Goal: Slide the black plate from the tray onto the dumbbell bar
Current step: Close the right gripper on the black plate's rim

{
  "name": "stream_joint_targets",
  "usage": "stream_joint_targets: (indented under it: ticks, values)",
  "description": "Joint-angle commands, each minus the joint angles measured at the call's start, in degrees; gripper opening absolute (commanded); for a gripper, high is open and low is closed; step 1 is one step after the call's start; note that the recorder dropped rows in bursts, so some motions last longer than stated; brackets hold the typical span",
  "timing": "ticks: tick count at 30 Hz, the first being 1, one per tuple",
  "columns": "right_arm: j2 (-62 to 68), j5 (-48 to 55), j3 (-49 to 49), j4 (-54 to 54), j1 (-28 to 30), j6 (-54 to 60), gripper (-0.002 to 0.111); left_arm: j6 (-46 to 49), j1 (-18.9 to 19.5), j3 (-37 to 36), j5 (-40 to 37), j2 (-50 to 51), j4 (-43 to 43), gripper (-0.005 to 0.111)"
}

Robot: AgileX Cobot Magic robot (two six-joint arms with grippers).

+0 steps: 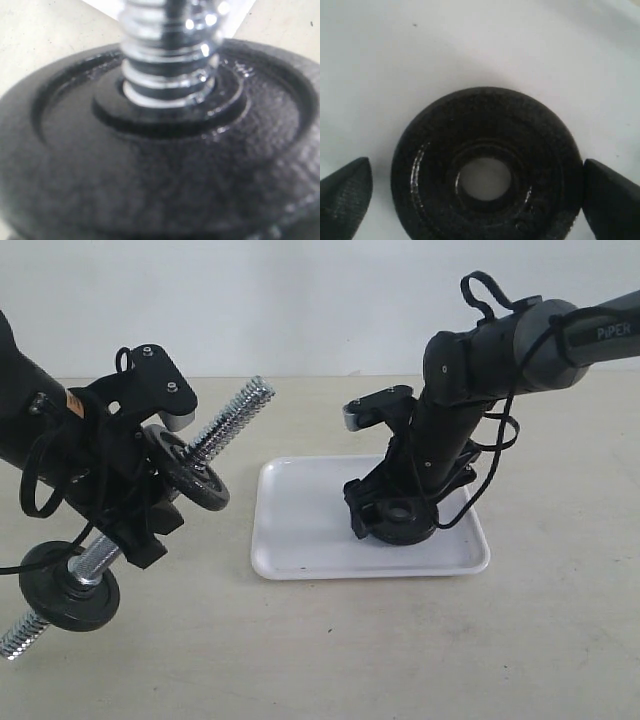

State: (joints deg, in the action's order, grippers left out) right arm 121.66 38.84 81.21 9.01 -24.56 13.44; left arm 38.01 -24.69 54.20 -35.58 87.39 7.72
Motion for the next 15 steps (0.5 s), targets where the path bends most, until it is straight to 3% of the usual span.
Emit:
stream_joint_targets:
  ticks: [1,15]
  values:
    - [0.16,0.08,0.15,4.8,0.06,3.67,0.105,0.61,0.09,2.11,5.37,-3.22,0.09,0.004]
    - [3.05,0.43,0.15,-0.87,0.06,-4.55,0.105,0.61,0.09,2.11,5.37,-3.22,-0.22,0.004]
